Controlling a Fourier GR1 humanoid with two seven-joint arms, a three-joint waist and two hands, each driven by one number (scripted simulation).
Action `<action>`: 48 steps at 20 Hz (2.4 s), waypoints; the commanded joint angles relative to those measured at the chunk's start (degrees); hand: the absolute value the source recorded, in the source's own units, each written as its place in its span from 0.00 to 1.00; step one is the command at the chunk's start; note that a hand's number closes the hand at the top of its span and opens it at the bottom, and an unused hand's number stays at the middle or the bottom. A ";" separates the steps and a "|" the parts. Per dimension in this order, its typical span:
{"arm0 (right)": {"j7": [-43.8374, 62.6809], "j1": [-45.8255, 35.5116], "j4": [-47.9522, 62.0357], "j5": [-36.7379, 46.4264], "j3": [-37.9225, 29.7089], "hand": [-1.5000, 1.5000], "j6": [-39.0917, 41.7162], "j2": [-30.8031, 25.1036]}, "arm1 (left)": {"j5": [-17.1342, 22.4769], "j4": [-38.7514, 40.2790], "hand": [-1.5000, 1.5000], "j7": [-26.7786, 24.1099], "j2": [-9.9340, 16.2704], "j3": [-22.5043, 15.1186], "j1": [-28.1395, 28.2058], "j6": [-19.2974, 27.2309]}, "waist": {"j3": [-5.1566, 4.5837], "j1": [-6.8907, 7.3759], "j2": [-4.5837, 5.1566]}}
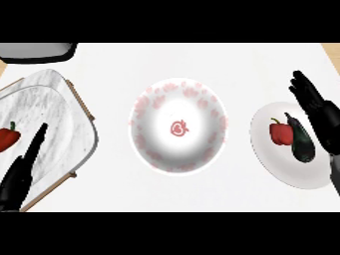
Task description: Pick the eggplant from the plate and place it in the bowl
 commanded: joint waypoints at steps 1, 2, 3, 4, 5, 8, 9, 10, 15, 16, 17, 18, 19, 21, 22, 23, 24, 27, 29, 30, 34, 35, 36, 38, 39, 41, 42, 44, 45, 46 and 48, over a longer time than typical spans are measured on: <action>2.01 -1.03 5.13 -1.16 -3.18 1.00 -2.78 2.41 | 1.38 -2.04 0.50 3.71 0.28 0.07 -3.07 -3.71 | -1.80 1.42 -0.75; 3.63 2.29 4.62 -3.39 -4.78 1.00 -3.95 2.71 | 2.85 -1.73 0.50 3.29 -1.28 0.34 -3.69 -3.93 | -1.82 0.70 -0.81; 4.97 2.15 8.65 -4.60 -8.01 1.00 -6.05 2.04 | 7.61 -4.08 0.50 3.49 0.59 3.03 -4.18 -7.57 | -1.77 1.03 -0.69; 6.13 2.15 12.01 -6.16 -9.73 1.00 -6.53 2.39 | 8.87 -4.23 0.50 5.44 -1.74 2.27 -6.83 -7.96 | -1.71 0.48 -0.28; 9.15 2.56 12.57 -7.46 -12.06 1.00 -8.20 1.19 | 11.18 -7.03 0.50 6.76 -1.73 2.34 -6.19 -9.56 | -1.71 0.53 -0.66; 6.26 5.24 14.29 16.04 1.51 1.00 -10.00 -10.88 | 13.57 -6.21 0.50 7.67 -5.05 0.85 -8.04 -10.77 | -2.35 1.50 0.53; 6.40 5.56 15.36 8.61 -6.14 0.00 -19.13 -1.82 | 17.41 -6.36 0.50 11.34 -4.55 3.08 -10.62 -12.90 | -1.83 -0.16 -0.46; 3.61 5.25 16.18 8.63 -6.34 0.00 -21.52 1.70 | 18.16 -6.24 0.50 13.76 -4.99 3.45 -12.50 -12.75 | -1.75 0.43 -0.53; -1.66 3.47 12.80 13.64 -4.12 0.00 -23.82 5.01 | 18.93 -4.88 0.50 16.26 -6.02 5.52 -14.45 -14.89 | -1.85 1.36 -0.92; 0.45 6.82 6.93 13.71 -3.93 0.00 -22.68 3.26 | 20.18 -2.97 0.50 13.94 -3.23 8.14 -13.16 -19.79 | -1.88 1.10 -0.99; 9.03 3.41 5.04 16.68 -1.75 0.00 -24.25 1.39 | 19.49 -1.95 0.50 17.78 -5.58 7.43 -17.97 -16.05 | -1.92 0.90 -0.98; 11.39 3.74 3.08 19.65 -0.01 0.00 -26.53 1.76 | 19.39 -0.39 0.50 15.17 -5.07 7.72 -16.25 -18.36 | -1.94 0.97 -0.98; 16.82 2.18 2.58 21.00 0.53 0.00 -25.12 -1.30 | 18.84 -6.26 0.50 17.69 -4.74 6.25 -13.45 -16.58 | -1.94 1.45 -1.14; 22.93 0.23 5.07 23.13 0.72 0.00 -21.25 -6.90 | 20.02 -2.31 0.50 16.91 -5.54 7.27 -16.82 -17.78 | -2.03 1.10 -0.94; 28.28 -1.77 4.39 24.13 1.70 0.00 -18.98 -9.17 | 18.73 -1.75 0.50 16.55 -5.62 6.69 -16.73 -17.13 | -2.10 1.18 -0.95; 32.23 -3.42 4.39 25.75 3.88 0.00 -17.88 -8.63 | 18.70 -3.49 0.50 15.24 -5.45 6.38 -13.24 -17.72 | -2.09 2.22 -1.03; 35.75 -4.23 4.60 25.24 4.32 0.00 -14.09 -10.51 | 18.92 -4.97 0.50 18.21 -4.86 6.58 -15.50 -16.99 | -2.06 2.11 -1.09; 44.12 -9.29 3.76 22.80 5.64 0.00 -4.17 -12.80 | 19.84 -4.34 0.50 18.47 -3.99 8.46 -16.98 -17.95 | -2.02 2.37 -0.97; 49.18 -12.21 3.87 21.85 7.28 0.00 1.02 -12.59 | 17.90 -3.26 0.50 17.88 -7.03 6.37 -17.58 -16.16 | -2.00 2.06 -0.88; 51.05 -14.27 4.77 20.37 7.18 0.00 4.83 -13.46 | 18.58 -2.94 0.50 15.90 -6.27 7.13 -15.49 -17.89 | -2.02 2.62 -0.84; 53.77 -21.22 11.53 20.15 8.36 0.00 10.79 -8.91 | 18.17 -3.31 0.50 18.85 -6.62 7.69 -18.52 -17.81 | -1.87 2.71 -0.65; 54.98 -22.49 10.64 17.47 5.85 0.00 14.39 -10.26 | 17.25 -3.50 0.50 17.45 -7.15 7.46 -16.53 -17.84 | -1.88 2.29 -0.80; 52.29 -25.17 17.13 18.94 6.47 0.00 15.39 -8.91 | 18.19 -2.90 0.50 17.57 -6.72 8.69 -17.94 -18.68 | -1.86 2.85 -0.57; 54.25 -22.13 13.88 19.33 7.21 0.00 17.40 -8.50 | 17.60 -2.01 0.50 16.52 -5.80 9.97 -16.56 -19.94 | -1.87 1.90 -0.84; 55.15 -28.42 21.12 19.34 7.31 0.00 20.07 -7.50 | 18.40 -5.15 0.50 19.49 -7.78 7.93 -17.02 -18.66 | -1.85 3.11 -0.60; 56.71 -27.48 21.23 19.89 7.85 0.00 21.52 -5.58 | 16.96 -3.33 0.50 17.81 -6.99 8.65 -16.12 -19.85 | -1.86 2.43 -0.75; 59.51 -29.61 21.76 18.82 6.96 0.00 23.86 -5.77 | 18.07 -4.81 0.50 19.02 -6.72 9.63 -16.36 -20.00 | -1.87 2.44 -0.82; 58.09 -30.49 25.44 19.89 6.60 0.00 26.36 -6.49 | 16.75 -4.07 0.50 18.56 -7.19 9.54 -16.71 -20.01 | -1.86 2.36 -0.70; 56.28 -28.21 25.59 21.31 7.25 0.00 25.56 -5.87 | 16.78 -4.07 0.50 19.73 -7.73 10.11 -17.11 -19.15 | -1.85 2.09 -0.74; 60.16 -30.39 24.76 21.71 7.84 0.00 25.61 -3.98 | 15.58 -5.05 0.50 17.48 -8.99 9.01 -13.69 -18.76 | -1.87 2.26 -0.82; 61.51 -29.17 22.99 21.14 6.55 0.00 26.37 -3.51 | 16.36 -2.01 0.50 19.73 -7.89 11.44 -18.62 -20.53 | -1.87 1.53 -0.86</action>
